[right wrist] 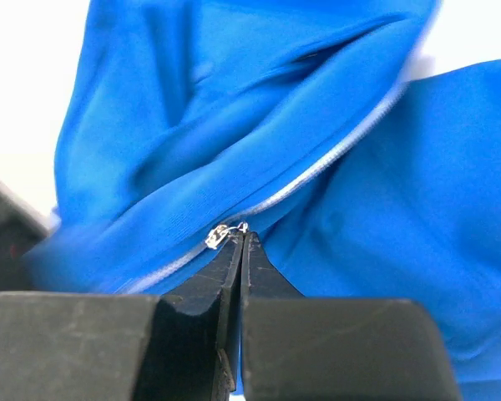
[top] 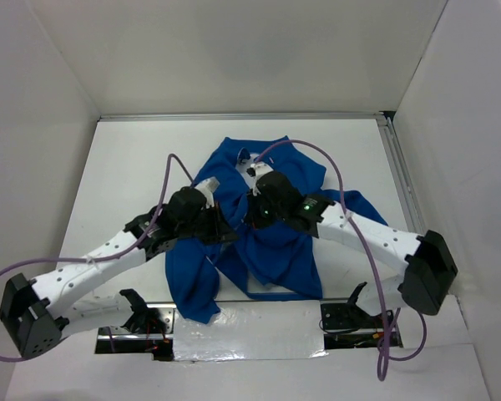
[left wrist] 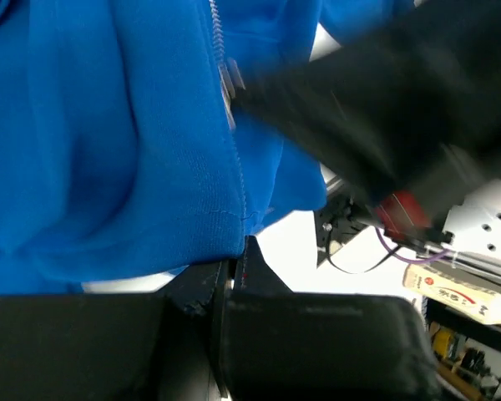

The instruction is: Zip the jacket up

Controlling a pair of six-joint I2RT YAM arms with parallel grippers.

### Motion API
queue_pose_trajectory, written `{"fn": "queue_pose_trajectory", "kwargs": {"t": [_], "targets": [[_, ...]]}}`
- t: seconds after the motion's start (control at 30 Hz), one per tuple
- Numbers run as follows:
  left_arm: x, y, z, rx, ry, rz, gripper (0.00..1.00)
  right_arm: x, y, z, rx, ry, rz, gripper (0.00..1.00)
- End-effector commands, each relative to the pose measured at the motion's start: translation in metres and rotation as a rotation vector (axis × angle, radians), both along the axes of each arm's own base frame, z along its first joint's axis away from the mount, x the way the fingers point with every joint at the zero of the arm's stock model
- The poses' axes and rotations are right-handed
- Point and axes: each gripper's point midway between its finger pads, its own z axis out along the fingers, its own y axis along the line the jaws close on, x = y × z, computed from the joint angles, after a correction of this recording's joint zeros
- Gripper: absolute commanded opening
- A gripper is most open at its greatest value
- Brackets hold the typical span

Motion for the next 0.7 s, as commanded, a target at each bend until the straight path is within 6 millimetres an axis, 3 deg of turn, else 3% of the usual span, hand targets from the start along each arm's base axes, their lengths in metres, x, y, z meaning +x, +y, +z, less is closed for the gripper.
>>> {"fn": "queue_pose_trajectory", "kwargs": {"t": [0.0,0.17,0.27,0.33,0.37,0.4,0.43,0.47,0.5,0.53,0.57,0.6,0.63,0.67], "targets": [[-0.019,0.015,0.010,-0.006,-0.013,0.047,0.00,0.045,-0.029,-0.014,-0.203,-0.087,-0.178,0.00],[-0.043,0.029,0.007,-0.014,0.015,0.064,0.00,0.076,-0.031,-0.033,-0.299,-0.093,-0.255,0.00],[-0.050,0.034,0.005,-0.010,0.032,0.068,0.00,0.078,-0.023,-0.031,-0.275,-0.099,-0.231,0.00],[-0.059,0.034,0.007,-0.016,0.053,0.045,0.00,0.092,-0.023,-0.022,-0.253,-0.121,-0.253,0.00],[-0.064,0.033,0.011,-0.025,0.059,0.031,0.00,0.104,-0.031,-0.028,-0.300,-0.128,-0.296,0.00],[-0.068,0.035,0.013,-0.029,0.061,0.036,0.00,0.120,-0.031,-0.016,-0.298,-0.160,-0.324,0.00],[-0.072,0.037,0.012,-0.025,0.073,0.041,0.00,0.139,-0.043,-0.030,-0.346,-0.142,-0.364,0.00],[-0.077,0.038,0.010,-0.017,0.078,0.035,0.00,0.155,-0.051,-0.028,-0.376,-0.161,-0.397,0.00],[-0.079,0.041,0.011,-0.017,0.071,0.047,0.00,0.177,-0.053,-0.011,-0.363,-0.193,-0.438,0.00],[-0.083,0.044,0.006,-0.002,0.091,0.051,0.00,0.200,-0.069,-0.030,-0.413,-0.172,-0.487,0.00],[-0.086,0.046,0.003,0.007,0.103,0.055,0.00,0.214,-0.079,-0.032,-0.440,-0.169,-0.519,0.00],[-0.088,0.048,0.001,0.011,0.116,0.059,0.00,0.243,-0.089,-0.008,-0.431,-0.211,-0.594,0.00],[-0.093,0.051,-0.002,0.018,0.138,0.064,0.00,0.266,-0.114,-0.035,-0.490,-0.164,-0.655,0.00],[-0.097,0.050,-0.003,0.017,0.147,0.053,0.00,0.281,-0.128,-0.035,-0.510,-0.161,-0.696,0.00]]}}
